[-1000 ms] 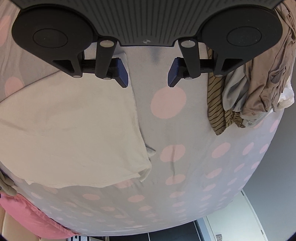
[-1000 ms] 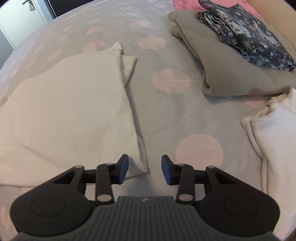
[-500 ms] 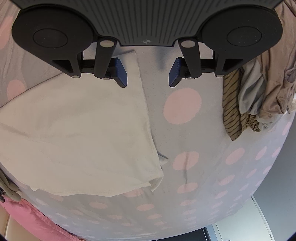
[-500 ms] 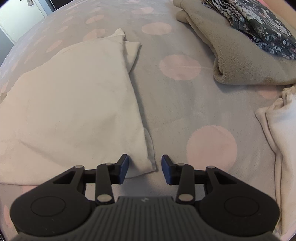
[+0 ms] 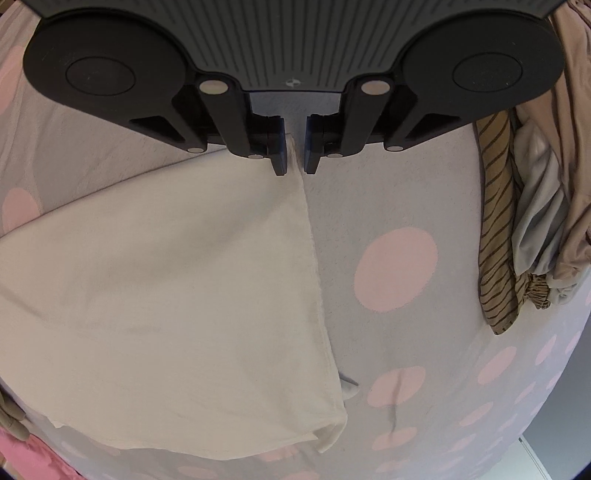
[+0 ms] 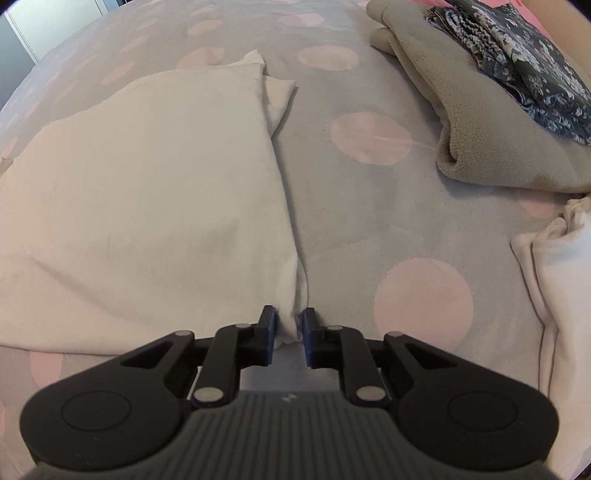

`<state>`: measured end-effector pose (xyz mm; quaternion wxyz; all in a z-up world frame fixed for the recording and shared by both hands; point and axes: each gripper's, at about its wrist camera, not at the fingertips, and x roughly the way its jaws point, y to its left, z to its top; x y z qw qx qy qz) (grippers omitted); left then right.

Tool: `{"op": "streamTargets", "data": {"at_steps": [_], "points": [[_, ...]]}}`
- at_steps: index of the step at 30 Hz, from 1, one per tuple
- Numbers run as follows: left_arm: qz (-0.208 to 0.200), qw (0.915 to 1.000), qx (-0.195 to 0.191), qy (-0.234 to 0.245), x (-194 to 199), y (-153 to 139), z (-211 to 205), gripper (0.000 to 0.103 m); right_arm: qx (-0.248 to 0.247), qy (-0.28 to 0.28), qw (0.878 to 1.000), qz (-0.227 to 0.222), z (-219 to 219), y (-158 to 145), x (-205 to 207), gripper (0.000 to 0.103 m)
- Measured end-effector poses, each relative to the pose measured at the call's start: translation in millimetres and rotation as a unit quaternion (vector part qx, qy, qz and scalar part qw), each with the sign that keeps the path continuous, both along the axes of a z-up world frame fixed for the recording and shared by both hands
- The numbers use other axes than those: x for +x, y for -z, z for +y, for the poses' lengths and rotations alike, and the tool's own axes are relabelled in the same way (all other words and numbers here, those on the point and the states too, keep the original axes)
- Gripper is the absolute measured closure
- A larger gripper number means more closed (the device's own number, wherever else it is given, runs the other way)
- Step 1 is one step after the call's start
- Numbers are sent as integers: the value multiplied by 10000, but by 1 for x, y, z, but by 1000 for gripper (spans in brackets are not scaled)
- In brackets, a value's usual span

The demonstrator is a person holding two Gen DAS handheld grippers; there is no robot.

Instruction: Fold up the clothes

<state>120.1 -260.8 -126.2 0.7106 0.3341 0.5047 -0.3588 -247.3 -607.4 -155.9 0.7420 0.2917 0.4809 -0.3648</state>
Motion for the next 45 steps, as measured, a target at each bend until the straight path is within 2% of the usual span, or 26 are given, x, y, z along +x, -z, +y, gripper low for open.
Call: {"op": "streamTargets", "data": {"at_steps": [1,2,4,5,6,8,9,12,15,17,20,21,22,23,25,26,27,32,36,40,45], "points": [[-23,10000,-15,-4,0,-2,1,92,-3,30,10000,30,0,-1,-1,81],[-51,10000,-54,-4,0,-5,2,86,19,96,10000,0,-2,-2,-2,79],[-87,9998,-202,7,0,-12,5,74,65,220,9997,-93,-5,-4,-6,70],[-51,9994,-356,-5,1,-15,7,63,101,275,9994,-178,-7,-5,-8,66],[1,9987,-514,-35,2,-18,8,56,138,331,9990,-264,-9,-7,-11,60],[172,9967,-768,-185,5,-20,10,53,324,436,9977,-418,-13,-7,-14,59],[235,9963,-790,-242,6,-19,9,48,402,468,9971,-438,-14,-5,-15,57],[368,9969,-623,-313,6,-7,6,45,587,445,9964,-426,-13,3,-17,55],[514,9976,-346,-297,4,11,5,45,437,262,9982,-322,-6,7,-11,54],[538,9972,-365,-378,4,15,6,44,335,136,9990,-261,-1,9,-5,54],[524,9972,-351,-411,4,16,1,47,191,-42,9996,-190,5,10,5,63],[506,9974,-356,-375,3,16,-1,51,178,-72,9996,-193,6,12,7,70],[482,9977,-356,-310,1,16,-3,54,203,-102,9994,-242,7,12,9,83],[463,9980,-355,-226,-1,15,-6,61,231,-107,9993,-276,7,12,10,88],[489,9980,-392,-122,-4,12,-9,77,233,-103,9993,-285,5,10,14,91],[538,9975,-442,-109,-4,9,-11,89,233,-71,9992,-308,4,9,14,92],[589,9970,-479,-118,-4,7,-13,92,235,-39,9992,-333,4,7,13,93],[810,9952,-510,-222,7,-10,-16,95,189,297,9975,-609,-1,-16,1,94],[984,9923,-723,-213,21,-36,-13,95,187,361,9941,-1006,-4,-54,-10,95],[1058,9904,-858,-223,24,-64,-8,95,162,295,9936,-1076,-7,-85,-13,95],[968,9933,-625,118,0,-84,-10,95,-59,158,9963,-847,6,-111,-27,95]]}}
